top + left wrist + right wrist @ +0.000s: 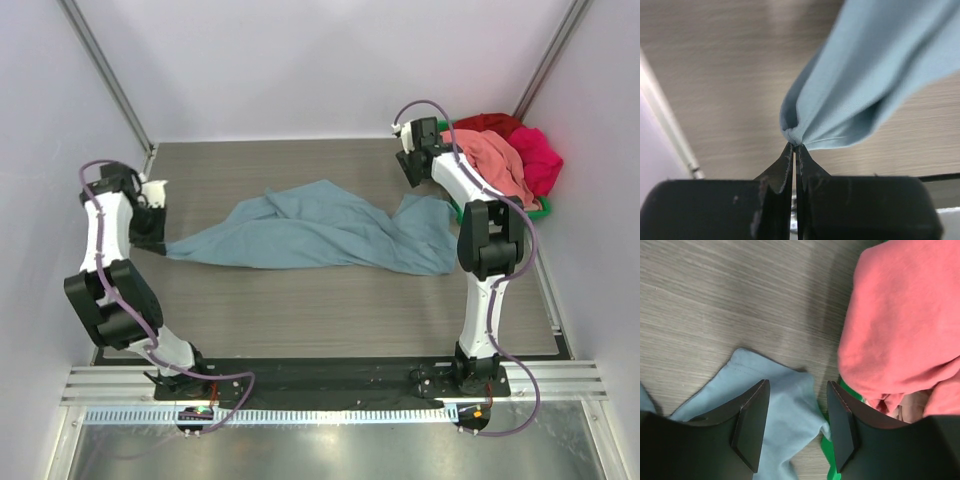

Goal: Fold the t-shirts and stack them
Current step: Flatten the tshirt out

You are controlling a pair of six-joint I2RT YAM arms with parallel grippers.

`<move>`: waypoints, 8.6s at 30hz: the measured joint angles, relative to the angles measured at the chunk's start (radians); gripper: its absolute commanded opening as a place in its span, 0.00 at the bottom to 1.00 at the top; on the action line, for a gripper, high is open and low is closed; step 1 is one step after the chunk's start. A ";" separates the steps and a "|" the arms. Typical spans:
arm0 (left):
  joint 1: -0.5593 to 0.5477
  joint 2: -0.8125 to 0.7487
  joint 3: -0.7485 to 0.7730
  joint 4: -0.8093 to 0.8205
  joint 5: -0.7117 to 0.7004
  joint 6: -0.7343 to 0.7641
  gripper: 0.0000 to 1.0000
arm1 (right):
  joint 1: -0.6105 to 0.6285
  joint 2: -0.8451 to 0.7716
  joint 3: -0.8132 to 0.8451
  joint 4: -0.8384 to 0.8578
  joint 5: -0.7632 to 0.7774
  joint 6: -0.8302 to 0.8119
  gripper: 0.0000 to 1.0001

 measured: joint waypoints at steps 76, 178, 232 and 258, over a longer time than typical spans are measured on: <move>0.115 -0.286 -0.171 -0.060 -0.303 0.200 0.78 | -0.134 0.241 0.195 -0.114 -0.235 0.183 0.01; -0.401 1.019 1.102 -0.086 0.315 -0.094 0.00 | -0.088 0.044 0.271 -0.205 -0.331 0.078 0.01; -0.473 0.618 0.591 0.035 0.240 -0.064 0.48 | -0.085 -0.299 -0.197 -0.068 -0.346 -0.129 0.01; -0.605 0.808 0.753 0.055 0.058 -0.083 0.46 | -0.085 -0.256 -0.196 -0.064 -0.316 -0.130 0.01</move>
